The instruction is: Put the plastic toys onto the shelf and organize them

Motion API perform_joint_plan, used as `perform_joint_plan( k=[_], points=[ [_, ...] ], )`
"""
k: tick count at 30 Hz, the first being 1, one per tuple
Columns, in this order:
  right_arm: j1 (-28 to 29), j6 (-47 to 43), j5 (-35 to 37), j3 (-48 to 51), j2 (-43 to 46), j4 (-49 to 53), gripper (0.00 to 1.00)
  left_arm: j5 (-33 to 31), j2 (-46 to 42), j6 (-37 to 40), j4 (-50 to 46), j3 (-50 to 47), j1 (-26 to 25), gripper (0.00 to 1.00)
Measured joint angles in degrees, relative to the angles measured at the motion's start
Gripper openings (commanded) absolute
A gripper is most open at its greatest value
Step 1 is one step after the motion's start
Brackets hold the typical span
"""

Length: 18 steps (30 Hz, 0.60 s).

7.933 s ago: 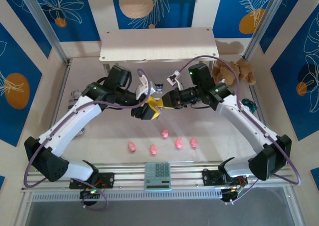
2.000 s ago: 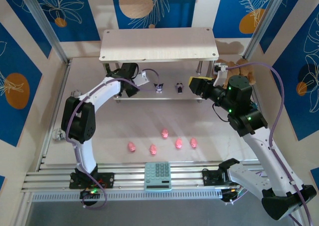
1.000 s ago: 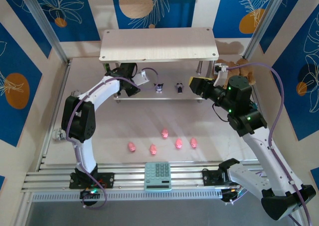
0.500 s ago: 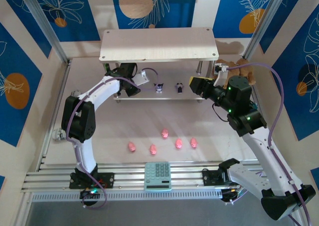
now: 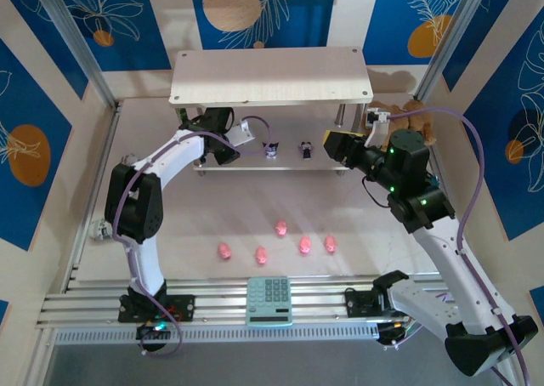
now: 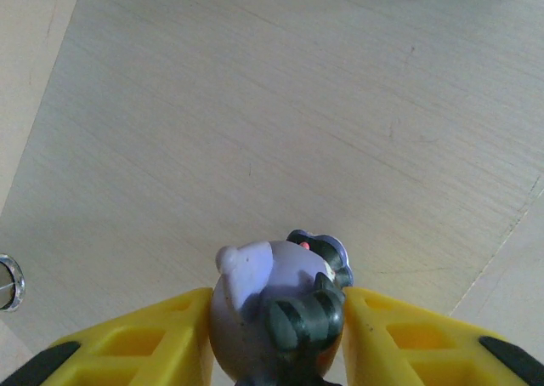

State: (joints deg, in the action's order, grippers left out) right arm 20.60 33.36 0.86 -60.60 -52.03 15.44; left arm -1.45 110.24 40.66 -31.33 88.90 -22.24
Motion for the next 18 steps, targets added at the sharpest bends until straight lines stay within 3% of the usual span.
perform_joint_plan(
  k=[18],
  points=[
    [-0.24,0.24,-0.26,0.48,0.0,-0.96,0.55,-0.02,0.0,0.04,0.02,0.0,0.0,0.47]
  ],
)
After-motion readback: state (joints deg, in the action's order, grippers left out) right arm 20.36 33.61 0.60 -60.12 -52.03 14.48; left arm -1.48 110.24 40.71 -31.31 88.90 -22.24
